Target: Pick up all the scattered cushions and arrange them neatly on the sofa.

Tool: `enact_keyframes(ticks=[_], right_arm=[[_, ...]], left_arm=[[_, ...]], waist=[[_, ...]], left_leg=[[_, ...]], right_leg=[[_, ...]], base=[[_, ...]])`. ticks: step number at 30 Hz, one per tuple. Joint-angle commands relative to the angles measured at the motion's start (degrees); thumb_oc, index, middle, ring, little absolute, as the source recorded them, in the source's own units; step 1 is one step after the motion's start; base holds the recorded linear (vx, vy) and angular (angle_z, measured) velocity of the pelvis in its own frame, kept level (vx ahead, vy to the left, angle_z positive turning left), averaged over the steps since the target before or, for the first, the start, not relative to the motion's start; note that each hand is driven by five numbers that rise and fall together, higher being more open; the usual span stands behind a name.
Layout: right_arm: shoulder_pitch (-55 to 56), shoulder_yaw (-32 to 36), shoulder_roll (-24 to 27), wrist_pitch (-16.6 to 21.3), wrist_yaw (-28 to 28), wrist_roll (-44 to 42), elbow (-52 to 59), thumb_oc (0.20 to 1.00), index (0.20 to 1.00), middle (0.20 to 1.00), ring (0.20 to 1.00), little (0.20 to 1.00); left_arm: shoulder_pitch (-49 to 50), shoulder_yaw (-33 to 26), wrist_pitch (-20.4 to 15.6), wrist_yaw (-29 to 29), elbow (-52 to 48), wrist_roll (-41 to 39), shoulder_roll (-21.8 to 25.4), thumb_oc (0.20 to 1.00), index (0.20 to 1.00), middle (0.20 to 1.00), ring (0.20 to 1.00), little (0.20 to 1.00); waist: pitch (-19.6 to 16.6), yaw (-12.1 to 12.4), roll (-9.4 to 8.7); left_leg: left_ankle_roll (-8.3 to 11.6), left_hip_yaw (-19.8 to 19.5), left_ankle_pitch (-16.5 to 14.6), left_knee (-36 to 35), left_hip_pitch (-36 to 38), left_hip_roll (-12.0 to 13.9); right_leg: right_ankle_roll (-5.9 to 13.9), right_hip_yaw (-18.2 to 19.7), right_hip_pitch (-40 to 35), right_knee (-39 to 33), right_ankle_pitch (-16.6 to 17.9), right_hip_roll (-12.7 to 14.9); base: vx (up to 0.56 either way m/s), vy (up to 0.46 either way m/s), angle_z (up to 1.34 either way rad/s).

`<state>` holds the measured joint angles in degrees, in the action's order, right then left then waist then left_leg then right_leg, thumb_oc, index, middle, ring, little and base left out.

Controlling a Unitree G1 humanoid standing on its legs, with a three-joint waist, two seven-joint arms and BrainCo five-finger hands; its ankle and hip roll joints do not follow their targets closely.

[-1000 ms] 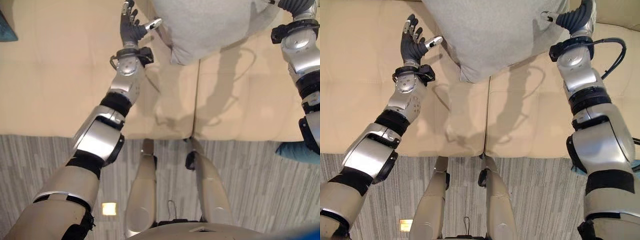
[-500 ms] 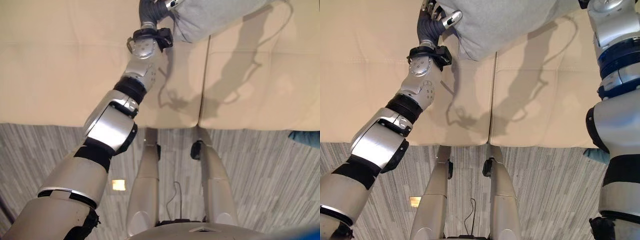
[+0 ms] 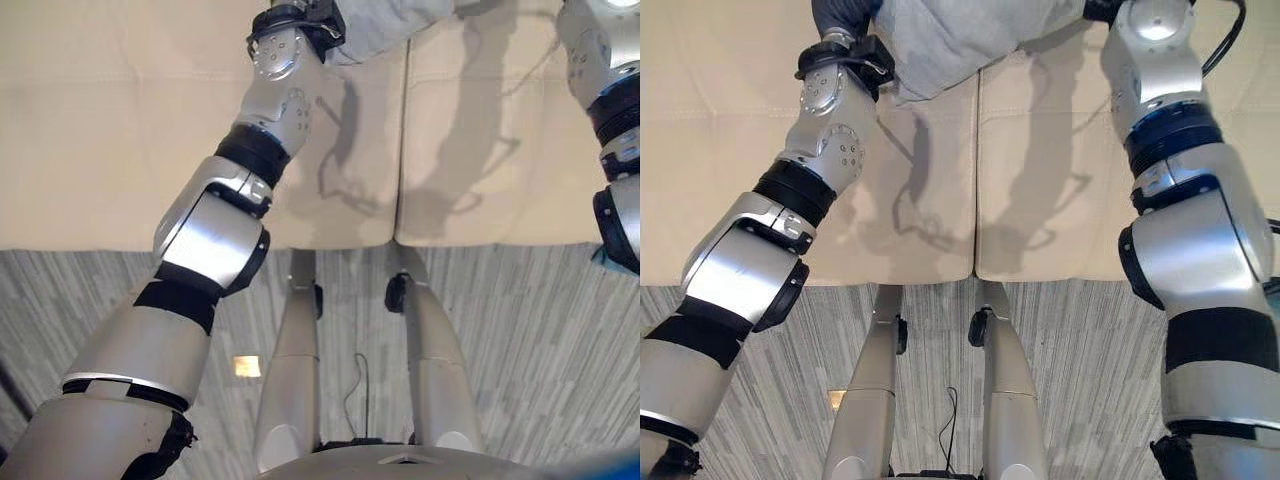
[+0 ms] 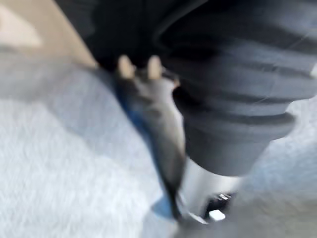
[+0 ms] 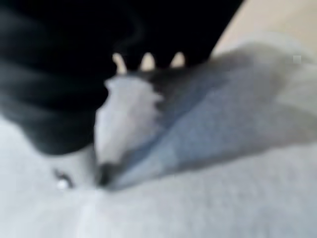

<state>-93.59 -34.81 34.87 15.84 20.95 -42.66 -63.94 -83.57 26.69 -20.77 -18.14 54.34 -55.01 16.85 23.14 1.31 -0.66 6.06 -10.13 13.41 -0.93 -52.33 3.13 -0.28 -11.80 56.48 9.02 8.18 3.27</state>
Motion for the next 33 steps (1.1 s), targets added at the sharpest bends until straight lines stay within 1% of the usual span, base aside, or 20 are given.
enact_keyframes(ticks=[1,5,7,8,9,11,12,13,15,16,17,20,24,25,27,28,29,31,33], right_arm=[[8.68,-4.81,-12.05,1.70,-5.59,1.96,3.96,0.200,0.200,0.200,0.200,0.200],[9.97,-2.88,-11.64,2.94,-4.13,4.14,8.47,0.200,0.200,0.200,0.200,0.200],[11.00,-1.56,-11.28,3.68,-2.18,7.66,12.92,0.200,0.200,0.200,0.200,0.200],[11.50,-0.65,-11.02,3.95,-1.17,9.24,14.51,0.200,0.200,0.200,0.200,0.200],[12.11,0.13,-10.71,4.18,-0.20,10.78,16.10,0.200,0.200,0.200,0.200,0.200],[15.37,4.88,-9.89,4.89,4.30,17.83,24.74,0.200,0.200,0.200,0.200,0.200],[15.40,4.89,-9.89,4.87,4.31,17.85,24.78,0.200,0.200,0.200,0.200,0.200],[17.05,8.06,-10.50,5.85,6.30,19.98,28.12,0.200,0.200,0.200,0.200,0.200],[18.17,10.68,-11.48,6.20,8.00,22.16,30.17,0.200,0.200,0.200,0.200,0.200],[18.31,10.74,-11.53,6.11,8.10,22.30,30.34,0.200,0.200,0.200,0.200,0.200],[18.17,11.72,-11.91,6.14,9.51,24.50,30.84,0.200,0.200,0.200,0.200,0.200],[17.55,12.55,-13.63,6.05,11.44,27.11,30.89,0.200,0.200,0.200,0.200,0.200],[15.42,12.36,-14.76,6.30,14.01,28.95,28.93,0.200,0.200,0.200,0.200,0.200],[15.30,12.37,-14.79,6.32,14.07,29.00,28.88,0.200,0.200,0.200,0.200,0.200],[13.26,11.37,-14.76,6.03,16.10,31.15,27.48,0.200,0.200,0.200,0.200,0.200],[12.21,10.56,-14.35,5.61,17.80,33.34,27.01,0.200,0.200,0.200,0.200,0.200],[11.72,10.79,-13.89,5.29,20.00,35.25,28.61,0.200,0.200,0.200,0.200,0.200],[12.73,12.11,-13.00,4.38,22.46,40.12,32.84,0.200,0.200,0.200,0.200,0.200],[13.22,12.08,-12.57,3.65,23.11,43.04,32.98,0.200,0.200,0.200,0.200,0.200]], left_arm=[[2.56,0.66,-4.96,2.18,-4.36,2.62,-7.39,0.200,0.200,0.200,0.200,0.200],[4.12,-0.09,-5.56,1.18,-6.51,4.29,-6.64,0.200,0.200,0.200,0.200,0.200],[5.42,-0.56,-5.97,0.36,-8.20,5.79,-5.45,0.200,0.200,0.200,0.200,0.200],[5.83,-0.72,-6.06,-0.08,-9.05,6.52,-4.98,0.200,0.200,0.200,0.200,0.200],[6.23,-0.87,-6.19,-0.62,-9.77,7.36,-4.31,0.200,0.200,0.200,0.200,0.200],[7.89,-1.56,-6.52,-3.20,-13.38,11.57,-2.00,0.200,0.200,0.200,0.200,0.200],[7.91,-1.55,-6.52,-3.22,-13.40,11.59,-2.00,0.200,0.200,0.200,0.200,0.200],[8.24,-2.41,-7.04,-4.59,-14.93,13.09,-1.42,0.200,0.200,0.200,0.200,0.200],[8.16,-3.16,-7.33,-5.86,-15.74,14.32,-1.28,0.200,0.200,0.200,0.200,0.200],[8.23,-3.11,-7.30,-5.96,-15.81,14.41,-1.29,0.200,0.200,0.200,0.200,0.200],[7.57,-3.18,-7.41,-6.53,-15.79,15.32,-0.96,0.200,0.200,0.200,0.200,0.200],[5.37,-2.68,-7.28,-7.51,-14.51,16.35,-0.62,0.200,0.200,0.200,0.200,0.200],[0.65,-0.63,-6.35,-9.51,-11.37,19.99,2.49,0.200,0.200,0.200,0.200,0.200],[0.51,-0.60,-6.36,-9.57,-11.29,20.04,2.50,0.200,0.200,0.200,0.200,0.200],[-3.32,1.37,-5.64,-10.91,-8.59,22.61,4.19,0.200,0.200,0.200,0.200,0.200],[-5.31,2.19,-5.36,-11.47,-7.25,23.67,5.19,0.200,0.200,0.200,0.200,0.200],[-6.25,2.78,-5.75,-12.31,-8.12,24.34,6.10,0.200,0.200,0.200,0.200,0.200],[-5.67,1.80,-7.08,-13.72,-12.41,25.75,5.33,0.200,0.200,0.200,0.200,0.200],[-6.90,2.52,-7.15,-14.03,-12.50,27.12,4.17,0.200,0.200,0.200,0.200,0.200]], waist=[[-8.73,-0.08,0.98],[-8.92,-0.23,1.17],[-8.94,-0.39,1.19],[-8.53,-0.37,1.16],[-8.54,-0.42,1.22],[-8.65,-0.57,1.20],[-8.64,-0.57,1.19],[-8.69,-0.65,1.25],[-8.76,-0.69,1.43],[-8.78,-0.69,1.37],[-8.92,-0.62,1.49],[-9.12,-0.55,1.54],[-9.65,-0.27,1.62],[-9.59,-0.28,1.59],[-9.83,-0.11,1.69],[-9.98,-0.15,1.73],[-10.12,-0.19,1.86],[-10.27,-0.51,2.16],[-10.88,-0.80,2.15]], left_leg=[[5.33,-3.88,-5.20,-4.07,7.03,0.08],[5.12,-3.71,-5.51,-4.07,7.91,-0.27],[4.90,-3.34,-5.98,-4.07,8.95,-0.56],[4.84,-3.18,-4.63,-4.07,8.57,-0.91],[4.78,-3.01,-4.78,-4.07,8.81,-1.01],[4.36,-2.74,-5.40,-4.07,9.81,-1.57],[4.36,-2.74,-5.40,-4.07,9.83,-1.57],[4.11,-2.75,-5.77,-4.07,10.20,-1.73],[3.82,-2.73,-6.08,-4.07,10.51,-1.88],[3.81,-2.72,-6.08,-4.07,10.53,-1.90],[3.63,-2.63,-6.19,-4.07,10.58,-2.04],[3.45,-2.45,-6.35,-4.07,10.80,-2.41],[3.11,-2.71,-6.23,-4.07,10.33,-2.73],[3.11,-2.71,-6.21,-4.07,10.30,-2.75],[2.98,-2.53,-5.91,-4.07,9.60,-2.96],[2.84,-2.47,-5.71,-4.07,9.11,-3.20],[2.72,-2.39,-5.50,-4.07,8.55,-3.51],[2.59,-1.73,-5.27,-4.07,7.63,-4.09],[2.35,-1.38,-5.48,-4.07,7.17,-4.53]], right_leg=[[9.28,1.23,0.28,5.87,-9.79,0.63],[9.17,0.97,-0.54,6.42,-10.46,1.18],[9.14,0.93,-1.46,6.55,-10.50,1.57],[8.88,0.43,-1.22,6.22,-8.50,2.04],[9.00,0.40,-1.58,6.08,-8.34,2.27],[9.19,0.20,-3.55,4.95,-7.79,2.73],[9.19,0.20,-3.58,4.93,-7.79,2.72],[9.30,0.21,-3.90,4.96,-7.75,2.97],[9.45,0.44,-3.85,5.38,-7.83,3.23],[9.45,0.46,-3.84,5.44,-7.87,3.25],[9.49,0.70,-3.94,5.55,-7.95,3.42],[9.54,0.71,-4.66,5.00,-7.93,3.62],[9.70,1.29,-4.46,4.66,-7.46,3.81],[9.71,1.30,-4.43,4.65,-7.45,3.82],[9.93,1.59,-3.98,4.15,-7.15,4.01],[9.98,1.91,-3.82,3.57,-6.90,4.07],[10.06,2.27,-3.57,3.09,-6.67,4.17],[10.26,3.04,-3.12,2.31,-6.36,4.14],[10.19,3.73,-2.61,1.85,-5.94,4.08]], base=[[0.00,0.035,0.00],[0.01,0.061,0.01],[-0.04,0.089,0.01],[-0.08,0.105,0.01],[-0.07,0.136,0.05],[0.01,0.113,0.08],[0.01,0.097,0.06],[0.00,0.080,0.05],[0.01,0.086,0.04],[0.00,0.080,0.04],[0.00,0.068,0.04],[0.00,0.066,0.05],[0.00,0.054,0.02],[0.00,0.059,0.00],[0.00,0.071,0.01],[0.01,0.094,0.02],[0.00,0.124,0.02],[0.01,0.133,-0.02],[0.00,0.092,-0.01]])
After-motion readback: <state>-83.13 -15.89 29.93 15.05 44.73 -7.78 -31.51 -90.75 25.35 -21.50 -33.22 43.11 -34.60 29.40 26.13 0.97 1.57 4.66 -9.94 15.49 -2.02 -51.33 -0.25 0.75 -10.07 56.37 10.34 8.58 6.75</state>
